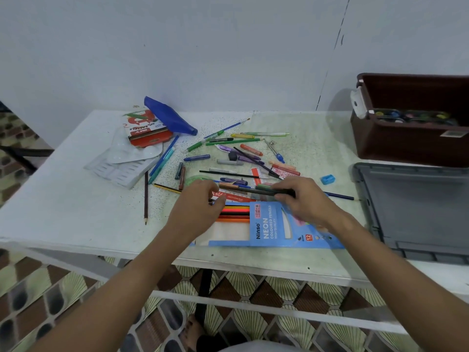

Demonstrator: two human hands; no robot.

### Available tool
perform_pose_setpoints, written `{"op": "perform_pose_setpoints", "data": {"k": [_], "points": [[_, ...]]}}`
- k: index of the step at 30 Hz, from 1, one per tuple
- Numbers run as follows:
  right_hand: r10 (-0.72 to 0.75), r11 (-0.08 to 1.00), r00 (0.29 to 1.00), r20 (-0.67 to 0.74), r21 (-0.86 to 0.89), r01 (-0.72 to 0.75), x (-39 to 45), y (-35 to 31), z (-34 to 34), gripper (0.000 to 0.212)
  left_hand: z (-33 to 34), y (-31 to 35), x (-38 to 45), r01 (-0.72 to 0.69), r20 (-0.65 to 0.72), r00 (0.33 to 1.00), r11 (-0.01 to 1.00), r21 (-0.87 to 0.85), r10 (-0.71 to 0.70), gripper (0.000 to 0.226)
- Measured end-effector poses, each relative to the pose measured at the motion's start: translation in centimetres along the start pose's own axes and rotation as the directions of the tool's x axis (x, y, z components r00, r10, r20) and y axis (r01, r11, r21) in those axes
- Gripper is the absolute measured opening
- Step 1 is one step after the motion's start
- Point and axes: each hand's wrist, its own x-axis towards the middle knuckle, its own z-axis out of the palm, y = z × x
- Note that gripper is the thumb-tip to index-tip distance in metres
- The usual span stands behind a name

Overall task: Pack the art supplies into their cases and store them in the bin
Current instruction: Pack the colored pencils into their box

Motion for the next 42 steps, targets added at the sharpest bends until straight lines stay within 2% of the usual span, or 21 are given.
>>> {"op": "perform_pose_setpoints", "data": {"k": [2,4,5,7,9,10,13,15,17,19,21,25,28,31,32,34,36,38,40,42], "points": [[0.004,1.000,0.999,-0.040,0.003,-0.004,0.3,-0.2,-0.1,0.024,0.0,1.0,0.3,0.116,0.039,0.993,0.993,-0.021,-0.115,0.031],[0.028,0.998,0.995,-0.099,0.059,-0.022,0.6,-0.5,-0.4,0.025,0.1,2.1,0.5,0.268,0.198,0.953,0.944,-0.194,-0.230,0.047],[0.041,0.993,0.993,-0.114,0.115,-0.028,0.7,-0.7,-0.6,0.026,0.0,2.8,0.6,0.377,0.305,0.912,0.856,-0.353,-0.275,0.049],[0.042,0.975,0.994,-0.100,0.223,-0.019,0.9,-1.3,-0.9,0.027,-0.2,4.1,0.9,0.547,0.467,0.832,0.588,-0.596,-0.299,0.041],[0.031,0.953,0.997,-0.068,0.303,-0.009,0.9,-1.8,-1.2,0.027,-0.1,4.9,1.5,0.539,0.458,0.840,0.366,-0.759,-0.290,0.031],[0.034,0.941,0.998,-0.055,0.338,-0.013,0.9,-2.1,-1.3,0.027,-0.1,5.1,1.9,0.494,0.417,0.862,0.295,-0.818,-0.288,0.026],[0.071,0.897,0.997,-0.040,0.439,-0.046,1.2,-2.6,-1.4,0.028,-0.3,5.5,2.7,0.375,0.312,0.912,0.236,-0.896,-0.265,0.021],[0.112,0.886,0.989,-0.094,0.461,-0.057,1.5,-2.8,-1.6,0.026,-0.4,5.5,3.0,0.334,0.265,0.928,0.274,-0.902,-0.262,0.022],[0.172,0.860,0.974,-0.149,0.504,-0.075,1.7,-3.2,-2.0,0.025,-0.5,5.5,2.9,0.262,0.164,0.954,0.435,-0.861,-0.250,0.023],[0.201,0.783,0.970,-0.137,0.618,-0.075,1.8,-3.6,-2.4,0.022,-0.5,5.6,2.6,0.151,0.070,0.985,0.581,-0.799,-0.160,0.017],[0.205,0.707,0.973,-0.105,0.703,-0.073,1.8,-4.0,-2.7,0.016,-0.4,5.9,2.5,0.062,0.034,0.998,0.672,-0.738,-0.054,0.012],[0.227,0.581,0.973,-0.045,0.808,-0.098,2.1,-4.3,-2.5,0.014,0.1,5.7,3.0,-0.179,-0.062,0.984,0.870,-0.460,0.170,0.023],[0.217,0.483,0.976,0.035,0.864,-0.139,1.8,-4.3,-2.0,0.016,0.1,5.3,2.8,-0.250,-0.003,0.965,0.920,-0.302,0.262,0.026],[0.228,0.410,0.969,0.095,0.893,-0.184,1.1,-4.2,-1.3,0.017,-0.3,5.0,2.1,-0.162,0.135,0.965,0.917,-0.366,0.224,0.020],[0.233,0.429,0.967,0.103,0.882,-0.197,0.9,-4.1,-1.0,0.017,-0.6,4.8,1.9,-0.133,0.159,0.965,0.915,-0.380,0.206,0.018],[0.225,0.603,0.970,0.092,0.768,-0.213,0.1,-3.6,-0.6,0.019,-1.2,4.1,1.5,-0.120,0.173,0.967,0.937,-0.327,0.185,0.019],[0.184,0.800,0.979,0.092,0.565,-0.204,-0.9,-3.0,-0.5,0.028,-2.1,2.9,1.0,-0.130,0.208,0.963,0.971,-0.201,0.172,0.024],[0.146,0.939,0.986,0.077,0.302,-0.162,-2.0,-2.3,-0.6,0.048,-3.0,1.3,0.5,-0.124,0.276,0.950,0.987,-0.100,0.147,0.029],[0.131,0.984,0.987,0.090,0.113,-0.141,-2.8,-1.3,-0.6,0.073,-3.8,-0.3,-0.2,-0.107,0.348,0.930,0.993,-0.048,0.117,0.035],[0.128,0.991,0.979,0.161,0.027,-0.134,-3.4,-0.4,-0.4,0.091,-4.3,-1.3,-0.7,-0.128,0.388,0.914,0.992,-0.001,0.119,0.035]]}}
